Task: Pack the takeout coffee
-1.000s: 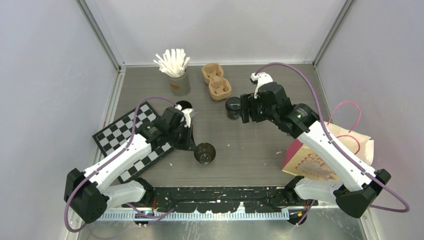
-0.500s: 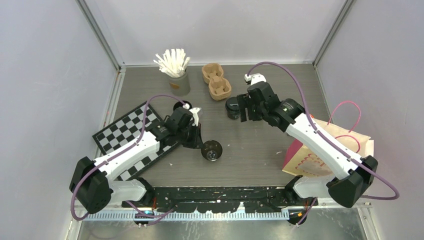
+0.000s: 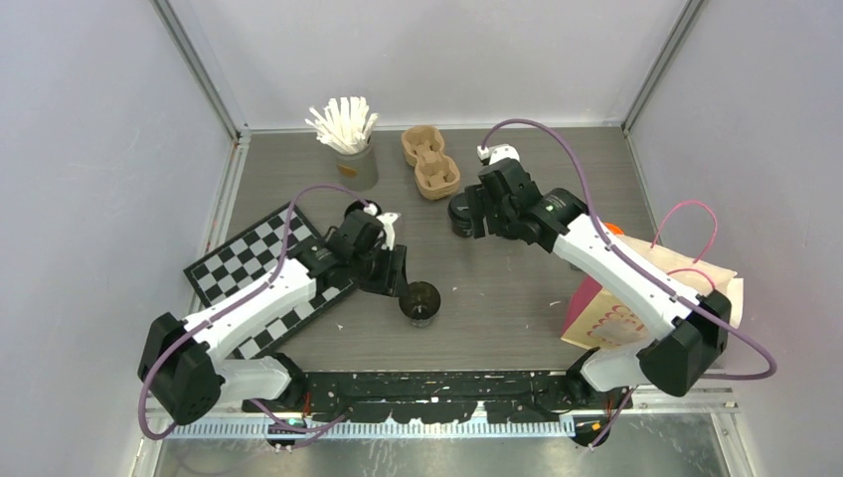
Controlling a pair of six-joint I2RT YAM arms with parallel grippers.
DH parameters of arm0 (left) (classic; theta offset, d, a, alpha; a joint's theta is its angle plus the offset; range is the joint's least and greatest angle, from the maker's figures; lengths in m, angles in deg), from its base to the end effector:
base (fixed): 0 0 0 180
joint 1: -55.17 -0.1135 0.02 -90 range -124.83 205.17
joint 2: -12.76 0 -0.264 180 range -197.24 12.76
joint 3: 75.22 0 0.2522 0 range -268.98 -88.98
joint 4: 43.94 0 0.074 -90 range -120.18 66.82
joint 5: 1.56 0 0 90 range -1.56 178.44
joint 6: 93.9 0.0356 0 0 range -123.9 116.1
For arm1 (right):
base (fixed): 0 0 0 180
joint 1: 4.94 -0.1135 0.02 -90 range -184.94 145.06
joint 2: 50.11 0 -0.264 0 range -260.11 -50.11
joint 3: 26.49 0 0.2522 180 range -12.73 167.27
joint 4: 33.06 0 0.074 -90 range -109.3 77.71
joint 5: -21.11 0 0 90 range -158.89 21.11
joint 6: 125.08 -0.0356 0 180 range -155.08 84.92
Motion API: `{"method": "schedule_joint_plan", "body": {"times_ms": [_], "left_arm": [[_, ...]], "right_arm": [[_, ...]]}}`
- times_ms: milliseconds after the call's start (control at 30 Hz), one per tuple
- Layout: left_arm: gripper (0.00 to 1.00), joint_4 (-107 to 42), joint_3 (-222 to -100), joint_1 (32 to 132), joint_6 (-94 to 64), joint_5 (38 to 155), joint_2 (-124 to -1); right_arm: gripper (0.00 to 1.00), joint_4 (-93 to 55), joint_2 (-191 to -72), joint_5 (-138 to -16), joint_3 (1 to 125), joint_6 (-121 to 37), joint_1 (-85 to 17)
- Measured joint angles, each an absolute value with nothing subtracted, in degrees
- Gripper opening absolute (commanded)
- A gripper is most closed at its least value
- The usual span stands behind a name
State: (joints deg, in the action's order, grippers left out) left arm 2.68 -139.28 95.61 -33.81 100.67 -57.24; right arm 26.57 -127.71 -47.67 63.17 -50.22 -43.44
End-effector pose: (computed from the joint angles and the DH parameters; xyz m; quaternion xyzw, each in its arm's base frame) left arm 0.1829 -0.1658 0.2491 0.1205 0.9346 -0.2663 0.2027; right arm 0.2289 0.1656 0.3449 -0.1203 0.9108 0.0073 0.3949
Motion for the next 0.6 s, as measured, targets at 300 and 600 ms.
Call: {"method": "schedule_joint_plan", "body": {"times_ms": [300,600], "left_arm": [[1.0,12.4,-149.8,95.6,-26.8,97.0,-44.1],[1.0,14.4,-136.0,95.7,-22.5,96.0,-23.9]], "right_arm": [[0.76,24.4,-137.6,-43.6,66.5,-50.3,-40.4],[0.57,20.9,-144.0,-42.7,67.4,-50.2,-33.4]]}}
